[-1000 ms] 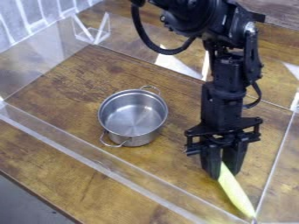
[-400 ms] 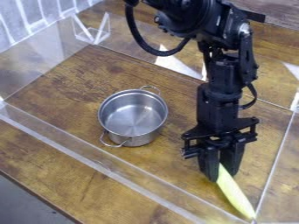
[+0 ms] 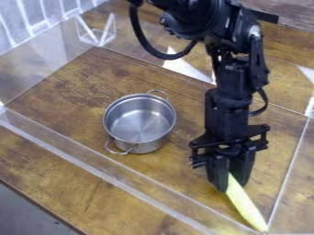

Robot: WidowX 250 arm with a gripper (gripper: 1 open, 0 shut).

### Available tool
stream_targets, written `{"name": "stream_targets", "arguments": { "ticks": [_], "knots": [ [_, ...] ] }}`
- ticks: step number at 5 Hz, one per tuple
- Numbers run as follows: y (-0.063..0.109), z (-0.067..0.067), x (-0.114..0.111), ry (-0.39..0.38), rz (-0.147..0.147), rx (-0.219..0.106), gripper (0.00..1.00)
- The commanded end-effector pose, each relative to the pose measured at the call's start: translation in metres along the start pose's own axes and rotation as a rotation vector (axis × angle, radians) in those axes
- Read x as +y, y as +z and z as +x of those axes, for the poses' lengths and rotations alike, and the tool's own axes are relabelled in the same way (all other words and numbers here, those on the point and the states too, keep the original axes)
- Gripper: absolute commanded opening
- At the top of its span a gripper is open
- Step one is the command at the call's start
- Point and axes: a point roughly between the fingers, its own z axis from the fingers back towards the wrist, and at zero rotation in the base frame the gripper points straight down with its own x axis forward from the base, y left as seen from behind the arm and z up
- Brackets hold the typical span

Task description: Move the green spoon to the left

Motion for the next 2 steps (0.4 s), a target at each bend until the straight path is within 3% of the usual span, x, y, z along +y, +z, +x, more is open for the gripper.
{"name": "stream_targets", "arguments": {
  "ticks": [1,2],
  "knots": [
    [0.0259,-0.01,-0.0054,-0.019,-0.064,-0.024,0.0],
    [0.0271,-0.0134,-0.0059,-0.027,-0.064,-0.022,0.0]
  ]
}}
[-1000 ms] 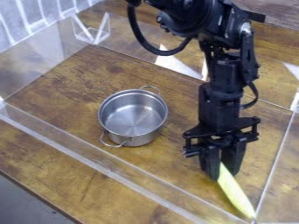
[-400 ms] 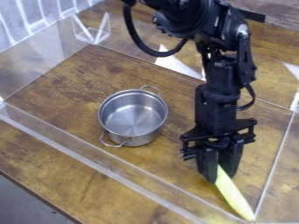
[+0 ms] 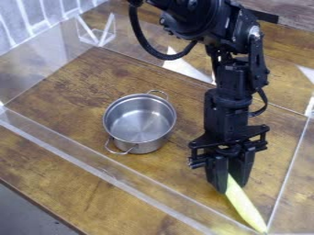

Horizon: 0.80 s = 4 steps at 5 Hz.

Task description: Move the green spoon to the left

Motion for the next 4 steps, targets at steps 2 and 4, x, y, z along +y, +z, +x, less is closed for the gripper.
{"name": "stream_targets", "arguments": {
  "ticks": [2,4],
  "knots": [
    [0.029,-0.018,-0.007,-0.05,-0.073,-0.02,0.0],
    [0.04,-0.019,-0.006,-0.078,-0.074,-0.019,0.0]
  ]
}}
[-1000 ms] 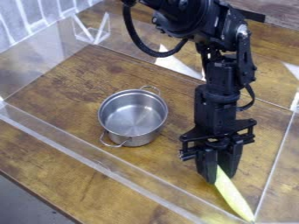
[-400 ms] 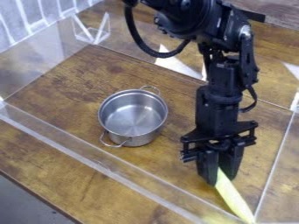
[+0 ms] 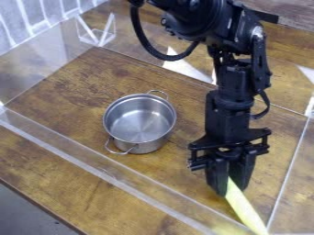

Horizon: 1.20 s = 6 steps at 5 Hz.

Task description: Move the green spoon to the left

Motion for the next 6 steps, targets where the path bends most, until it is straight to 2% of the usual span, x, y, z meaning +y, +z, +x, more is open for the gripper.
{"name": "stream_targets", "arguments": {
  "ticks": [1,3,4,5,6],
  "knots": [
    [0.046,-0.013,-0.01,-0.074,-0.088,-0.038,0.0],
    [0.082,-0.016,-0.012,-0.135,-0.103,-0.057,0.0],
    [0.109,-0.017,-0.013,-0.184,-0.109,-0.072,0.0],
    [0.142,-0.007,-0.015,-0.244,-0.114,-0.095,0.0],
    [0.146,0.015,-0.015,-0.279,-0.091,-0.121,0.0]
  ]
}}
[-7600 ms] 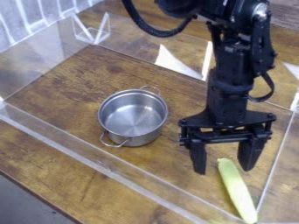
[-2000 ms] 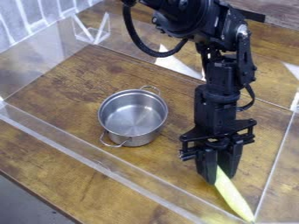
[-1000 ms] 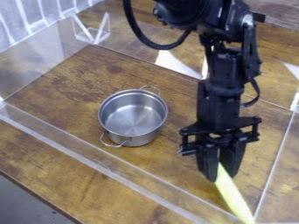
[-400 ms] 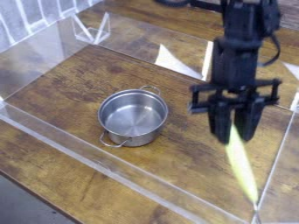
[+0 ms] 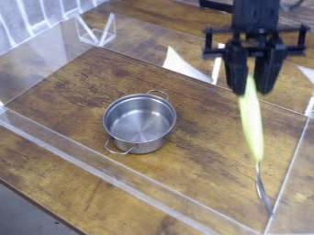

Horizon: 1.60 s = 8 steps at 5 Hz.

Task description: Move the green spoon to the left

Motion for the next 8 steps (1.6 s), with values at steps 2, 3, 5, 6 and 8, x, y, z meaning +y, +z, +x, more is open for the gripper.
{"name": "stream_targets", "arguments": {
  "ticks": [2,3,5,6,8],
  "knots": [
    [0.018,0.027,0.004,-0.041,-0.019,-0.074,0.0],
    [0.01,0.02,-0.003,-0.038,-0.03,-0.072,0.0],
    [0.007,0.008,-0.013,-0.036,-0.027,-0.077,0.0],
    [0.008,0.009,-0.012,-0.035,-0.021,-0.087,0.0],
    [0.011,0.008,-0.01,-0.033,0.005,-0.102,0.0]
  ]
}}
